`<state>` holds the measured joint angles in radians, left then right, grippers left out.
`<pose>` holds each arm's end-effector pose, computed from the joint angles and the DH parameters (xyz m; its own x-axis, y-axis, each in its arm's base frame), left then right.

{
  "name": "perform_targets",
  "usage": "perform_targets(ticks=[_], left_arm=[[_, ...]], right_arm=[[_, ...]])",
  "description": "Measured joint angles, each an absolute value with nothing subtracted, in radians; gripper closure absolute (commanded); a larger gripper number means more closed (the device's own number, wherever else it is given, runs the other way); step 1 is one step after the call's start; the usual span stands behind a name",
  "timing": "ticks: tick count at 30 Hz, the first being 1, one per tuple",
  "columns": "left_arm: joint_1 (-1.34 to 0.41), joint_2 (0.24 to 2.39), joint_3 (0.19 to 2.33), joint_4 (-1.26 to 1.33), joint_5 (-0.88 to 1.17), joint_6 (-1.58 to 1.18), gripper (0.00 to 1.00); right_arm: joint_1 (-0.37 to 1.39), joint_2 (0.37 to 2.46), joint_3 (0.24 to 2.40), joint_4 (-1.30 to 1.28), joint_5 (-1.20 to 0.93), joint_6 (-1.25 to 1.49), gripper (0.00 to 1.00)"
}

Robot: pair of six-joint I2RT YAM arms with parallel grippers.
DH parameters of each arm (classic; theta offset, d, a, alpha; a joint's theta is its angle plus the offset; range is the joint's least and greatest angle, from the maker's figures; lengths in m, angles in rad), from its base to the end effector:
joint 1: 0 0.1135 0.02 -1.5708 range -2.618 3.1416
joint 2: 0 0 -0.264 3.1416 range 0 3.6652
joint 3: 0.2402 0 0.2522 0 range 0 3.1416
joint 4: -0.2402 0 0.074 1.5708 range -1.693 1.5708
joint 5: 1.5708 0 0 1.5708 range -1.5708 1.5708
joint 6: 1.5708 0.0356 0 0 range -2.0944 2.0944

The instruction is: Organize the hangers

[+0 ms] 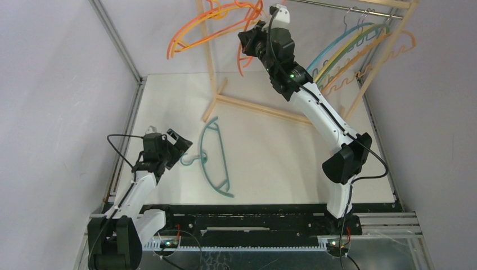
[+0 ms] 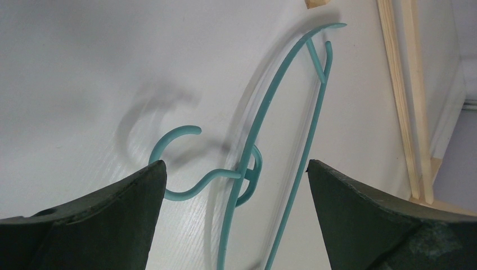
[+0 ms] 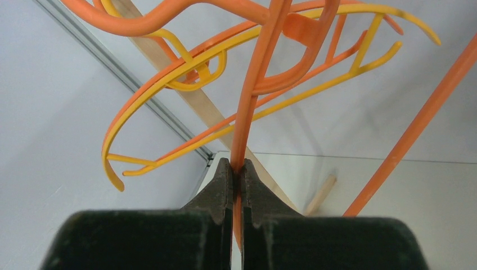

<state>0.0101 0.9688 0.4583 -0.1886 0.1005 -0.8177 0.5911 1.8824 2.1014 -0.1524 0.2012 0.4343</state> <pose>0.1973 -0.0016 0.1933 -0.4888 -0.7309 -0.4764 -0.4238 0.6762 -0.6026 0.3657 0.2369 0.4838 -0.1100 0.4227 -0.8996 -0.3684 0.8233 0.4319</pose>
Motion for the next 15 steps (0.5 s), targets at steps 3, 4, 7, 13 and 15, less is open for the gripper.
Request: perform_targets(ticks=[3,4,7,13,15], left_arm=[[0.011,0.969,0.465,-0.194,0.101,-0.797,0.01],[0.014,0.971,0.474,-0.202,0.099,-0.787,0.01],[0.026,0.986,0.524,-0.227,0.09,-0.756,0.01],[0.063,1.043,0.707,-0.268,0.07,-0.679,0.01],[0.065,1.068,0.774,-0.272,0.063,-0.654,0.0]], right_arm=[[0.591,1.887,2.104,-0.155,0.195,0.441,1.0],[0.591,1.887,2.104,-0.155,0.192,0.444,1.0],[0.591,1.876,2.08,-0.148,0.178,0.452,1.0],[0.591,1.814,1.936,-0.147,0.162,0.465,1.0],[0.591,1.806,1.916,-0.149,0.154,0.471,1.0]])
